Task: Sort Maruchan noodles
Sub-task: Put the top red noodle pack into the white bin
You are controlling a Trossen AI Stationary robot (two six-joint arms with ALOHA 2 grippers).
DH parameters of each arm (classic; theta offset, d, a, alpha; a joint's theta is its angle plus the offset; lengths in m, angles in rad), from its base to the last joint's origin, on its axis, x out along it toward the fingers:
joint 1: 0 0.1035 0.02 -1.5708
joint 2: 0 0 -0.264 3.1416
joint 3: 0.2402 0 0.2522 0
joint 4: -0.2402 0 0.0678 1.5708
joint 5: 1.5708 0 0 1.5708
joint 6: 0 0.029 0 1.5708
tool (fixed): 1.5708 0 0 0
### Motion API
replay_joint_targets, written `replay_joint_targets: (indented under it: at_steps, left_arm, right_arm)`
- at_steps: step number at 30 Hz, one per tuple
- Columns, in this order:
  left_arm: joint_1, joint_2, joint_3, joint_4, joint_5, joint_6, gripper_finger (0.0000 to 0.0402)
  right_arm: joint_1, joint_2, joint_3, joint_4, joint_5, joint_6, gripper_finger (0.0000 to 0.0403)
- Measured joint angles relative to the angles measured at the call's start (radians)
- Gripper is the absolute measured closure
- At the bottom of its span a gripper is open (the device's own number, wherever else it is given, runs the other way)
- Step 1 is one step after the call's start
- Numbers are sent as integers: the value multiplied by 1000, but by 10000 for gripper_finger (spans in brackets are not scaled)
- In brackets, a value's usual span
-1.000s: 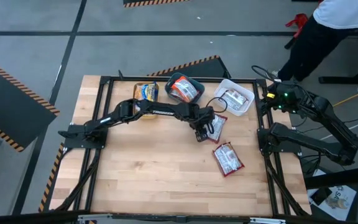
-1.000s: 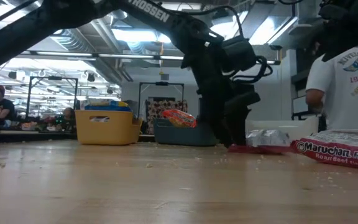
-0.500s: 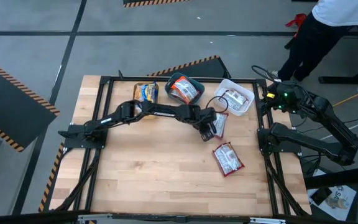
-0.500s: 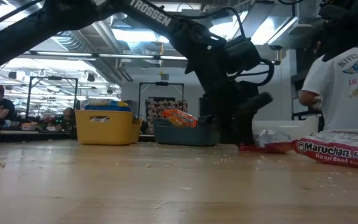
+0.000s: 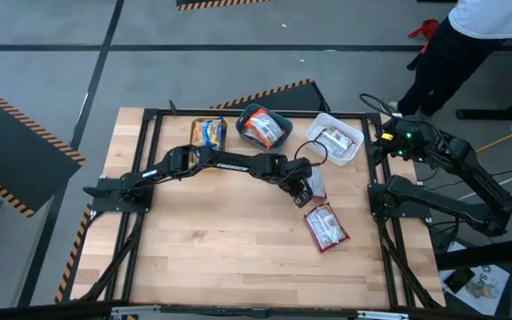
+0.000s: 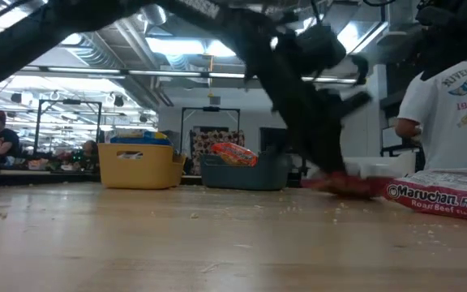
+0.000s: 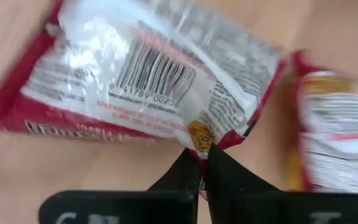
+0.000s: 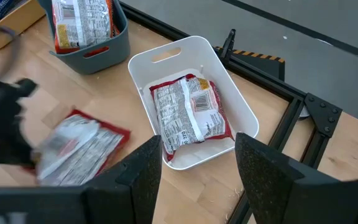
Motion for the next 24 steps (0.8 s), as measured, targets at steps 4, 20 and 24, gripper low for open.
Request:
replay_joint_targets:
  at_steps: [4, 20, 24]
  left_arm:
    - [-7, -51, 3, 15, -66, -30, 400]
    - [27, -111, 5, 231, -223, -111, 401]
    - [40, -123, 6, 251, -247, -107, 401]
  right_arm:
    - [0, 0, 0, 0, 1, 0, 212]
    - [0, -2, 0, 6, 0, 12, 212]
    - [0, -19, 0, 29, 0, 12, 212]
